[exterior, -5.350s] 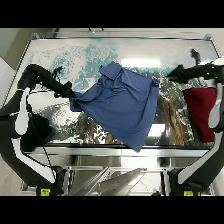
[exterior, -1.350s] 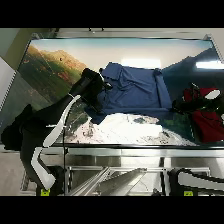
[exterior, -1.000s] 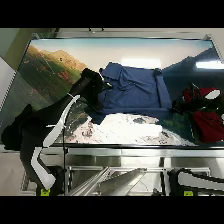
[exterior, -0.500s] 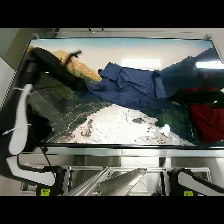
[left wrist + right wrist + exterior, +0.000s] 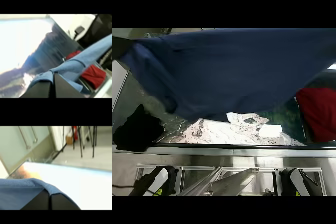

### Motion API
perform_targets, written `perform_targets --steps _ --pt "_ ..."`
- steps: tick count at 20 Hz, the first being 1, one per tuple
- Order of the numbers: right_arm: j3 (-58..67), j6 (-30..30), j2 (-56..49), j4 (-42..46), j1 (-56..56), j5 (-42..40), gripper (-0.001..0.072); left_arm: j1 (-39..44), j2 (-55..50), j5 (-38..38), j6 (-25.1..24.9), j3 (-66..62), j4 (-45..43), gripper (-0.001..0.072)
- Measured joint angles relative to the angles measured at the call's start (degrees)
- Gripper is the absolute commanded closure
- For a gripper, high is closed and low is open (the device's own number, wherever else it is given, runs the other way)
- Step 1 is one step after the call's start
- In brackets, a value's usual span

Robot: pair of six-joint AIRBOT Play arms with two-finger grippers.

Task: Fold the shirts.

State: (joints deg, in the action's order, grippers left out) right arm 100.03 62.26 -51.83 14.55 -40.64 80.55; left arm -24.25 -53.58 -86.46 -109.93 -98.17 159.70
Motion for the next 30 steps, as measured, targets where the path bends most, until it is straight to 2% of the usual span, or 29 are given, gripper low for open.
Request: perform_targets --steps 4,8,13,16,18,21,24,27,30 --pt "5.4 1.2 0.0 -0.2 1.1 -0.5 0.0697 0.3 6.0 2.4 0.3 0.0 0.6 0.069" --pt "4.3 1.4 -5.2 6.5 11.8 -2.1 0.0697 1.1 3.1 5.9 -0.1 0.0 -4.1 0.069" --pt "-0.3 3.0 -19.8 22.2 27.4 -8.8 0.0697 4.3 -15.2 7.9 -2.4 0.1 -6.2 0.069" --pt "-1.3 3.7 -31.5 26.2 31.8 -14.1 0.0697 8.1 -30.1 10.2 -5.5 0.0 -6.6 0.0691" --pt "-1.6 3.7 -39.0 27.5 33.1 -18.1 0.0697 10.3 -40.3 14.3 -7.3 -0.4 -6.7 0.0691" --pt "-1.8 1.4 -49.3 24.6 34.0 -23.9 0.0697 12.5 -54.3 20.3 -9.4 -5.1 -6.4 0.069" --pt "-1.8 -3.8 -56.3 15.3 33.9 -29.4 0.0697 14.7 -64.9 23.2 -11.0 -13.3 -5.0 0.069" --pt "-1.8 -7.5 -59.3 8.6 33.2 -34.0 0.0697 16.1 -70.1 25.6 -12.2 -17.7 -4.3 0.069" --pt "-1.8 -9.4 -60.9 5.8 32.3 -34.9 0.0697 16.9 -71.4 27.8 -13.4 -16.1 -4.3 0.069"
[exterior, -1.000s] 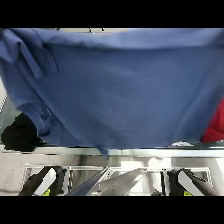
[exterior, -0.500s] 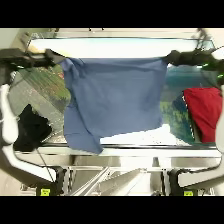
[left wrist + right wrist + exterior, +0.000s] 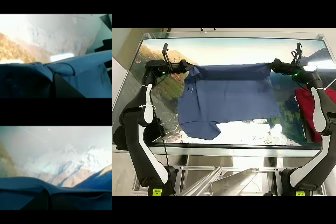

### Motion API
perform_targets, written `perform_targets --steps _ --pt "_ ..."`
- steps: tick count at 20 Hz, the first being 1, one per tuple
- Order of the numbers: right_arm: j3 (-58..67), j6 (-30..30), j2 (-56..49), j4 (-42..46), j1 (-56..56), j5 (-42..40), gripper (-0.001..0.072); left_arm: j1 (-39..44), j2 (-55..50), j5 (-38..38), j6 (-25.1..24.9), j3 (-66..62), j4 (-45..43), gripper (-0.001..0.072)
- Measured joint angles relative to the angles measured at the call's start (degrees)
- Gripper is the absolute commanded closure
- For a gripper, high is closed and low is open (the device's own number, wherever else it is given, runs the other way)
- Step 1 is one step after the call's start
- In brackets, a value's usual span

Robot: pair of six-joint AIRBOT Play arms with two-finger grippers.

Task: Fold the shirts.

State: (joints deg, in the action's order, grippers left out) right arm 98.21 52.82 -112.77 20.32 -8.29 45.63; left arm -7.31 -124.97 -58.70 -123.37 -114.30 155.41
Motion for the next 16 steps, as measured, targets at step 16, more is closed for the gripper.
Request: perform_targets --steps 16 --pt "0.0 4.2 -3.8 12.0 -3.3 8.6 0.0695 1.0 -0.5 -14.0 11.1 -1.0 -19.6 0.0691"
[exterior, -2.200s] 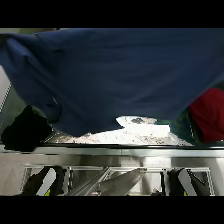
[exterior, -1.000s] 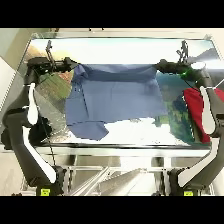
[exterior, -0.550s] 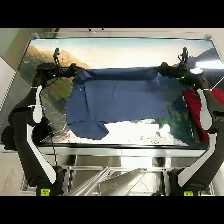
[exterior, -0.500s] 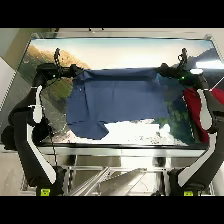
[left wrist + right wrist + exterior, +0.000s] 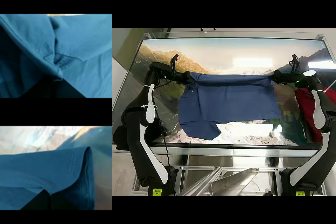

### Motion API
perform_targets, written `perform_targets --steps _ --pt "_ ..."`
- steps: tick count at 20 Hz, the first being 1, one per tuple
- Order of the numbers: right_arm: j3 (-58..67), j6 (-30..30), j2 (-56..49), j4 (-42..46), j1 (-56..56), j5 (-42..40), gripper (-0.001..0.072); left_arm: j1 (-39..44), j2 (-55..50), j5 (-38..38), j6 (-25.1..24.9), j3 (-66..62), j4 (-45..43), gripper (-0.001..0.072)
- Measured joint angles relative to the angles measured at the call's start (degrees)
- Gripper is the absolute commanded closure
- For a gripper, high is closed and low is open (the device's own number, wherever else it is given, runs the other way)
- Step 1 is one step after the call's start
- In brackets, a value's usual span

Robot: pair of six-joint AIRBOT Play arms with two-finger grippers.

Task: Fold the shirts.

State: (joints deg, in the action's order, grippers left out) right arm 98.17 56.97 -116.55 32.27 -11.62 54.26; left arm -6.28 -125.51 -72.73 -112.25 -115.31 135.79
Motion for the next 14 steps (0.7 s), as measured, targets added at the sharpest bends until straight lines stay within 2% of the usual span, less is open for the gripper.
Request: perform_targets --steps 8,9,10,11,12,13,14 --pt "0.0 0.0 -0.7 3.3 0.1 0.6 0.0694 1.2 0.0 -1.3 1.7 0.0 -3.4 0.0689" --pt "0.0 0.0 -0.7 3.5 0.1 0.5 0.0682 1.2 0.0 -1.7 1.7 -0.5 -3.6 0.0533" --pt "0.0 0.0 -0.8 3.7 0.1 0.6 0.0652 1.2 0.0 -2.2 1.8 -1.1 -3.6 0.0079" --pt "0.0 0.0 -0.8 3.9 0.1 0.6 0.0557 1.2 0.1 -2.8 1.9 -1.6 -3.8 0.0016" --pt "0.0 0.0 -0.8 4.0 0.1 0.5 0.0521 1.1 0.2 -3.1 2.1 -1.7 -3.8 0.0016" --pt "0.1 0.0 -0.8 4.0 0.0 0.5 0.0521 0.9 0.5 -3.9 2.2 -1.6 -3.8 0.0016" --pt "0.3 0.0 -0.8 4.2 -0.1 0.5 0.0423 0.7 0.9 -4.5 2.3 -1.4 -3.8 0.0017"
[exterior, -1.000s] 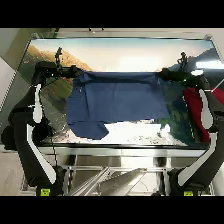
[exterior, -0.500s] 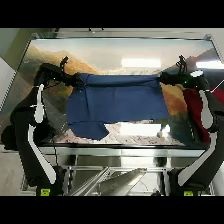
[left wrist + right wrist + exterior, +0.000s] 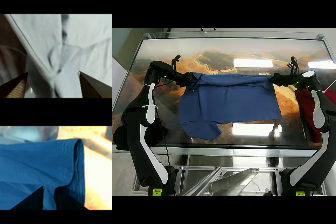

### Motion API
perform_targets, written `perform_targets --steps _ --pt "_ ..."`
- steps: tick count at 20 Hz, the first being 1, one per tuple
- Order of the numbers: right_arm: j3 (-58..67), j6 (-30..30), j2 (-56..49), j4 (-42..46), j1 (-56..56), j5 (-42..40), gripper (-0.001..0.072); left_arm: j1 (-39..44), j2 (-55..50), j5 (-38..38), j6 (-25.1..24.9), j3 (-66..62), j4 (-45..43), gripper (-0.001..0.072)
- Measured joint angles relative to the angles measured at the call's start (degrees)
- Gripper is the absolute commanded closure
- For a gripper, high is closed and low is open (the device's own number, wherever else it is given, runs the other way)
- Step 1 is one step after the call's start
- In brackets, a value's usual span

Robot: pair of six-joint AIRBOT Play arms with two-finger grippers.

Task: Fold the shirts.

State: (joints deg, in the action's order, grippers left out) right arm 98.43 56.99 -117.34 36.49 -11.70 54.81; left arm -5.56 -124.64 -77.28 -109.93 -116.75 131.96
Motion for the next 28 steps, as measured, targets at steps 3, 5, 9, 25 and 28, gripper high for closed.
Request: perform_targets --steps 3,5,9,25,28 --pt "1.8 0.5 0.2 0.0 -1.1 0.8 0.026 -1.3 1.3 -2.6 1.5 0.5 0.0 0.0017" --pt "3.1 2.2 1.0 0.0 -2.6 3.8 0.034 -2.7 2.6 -5.7 2.9 0.5 -0.1 0.0017" --pt "4.2 4.4 4.9 0.5 -7.5 13.7 0.034 -5.4 6.8 -14.1 7.4 2.6 -0.5 0.0017" --pt "-11.9 7.0 12.5 21.8 -11.8 35.5 0.034 -1.8 42.0 -9.0 9.9 65.5 -12.1 0.0017" --pt "-12.5 7.5 12.0 22.1 -11.8 34.8 0.034 -1.6 43.5 -5.7 9.9 70.9 -9.4 0.0017"
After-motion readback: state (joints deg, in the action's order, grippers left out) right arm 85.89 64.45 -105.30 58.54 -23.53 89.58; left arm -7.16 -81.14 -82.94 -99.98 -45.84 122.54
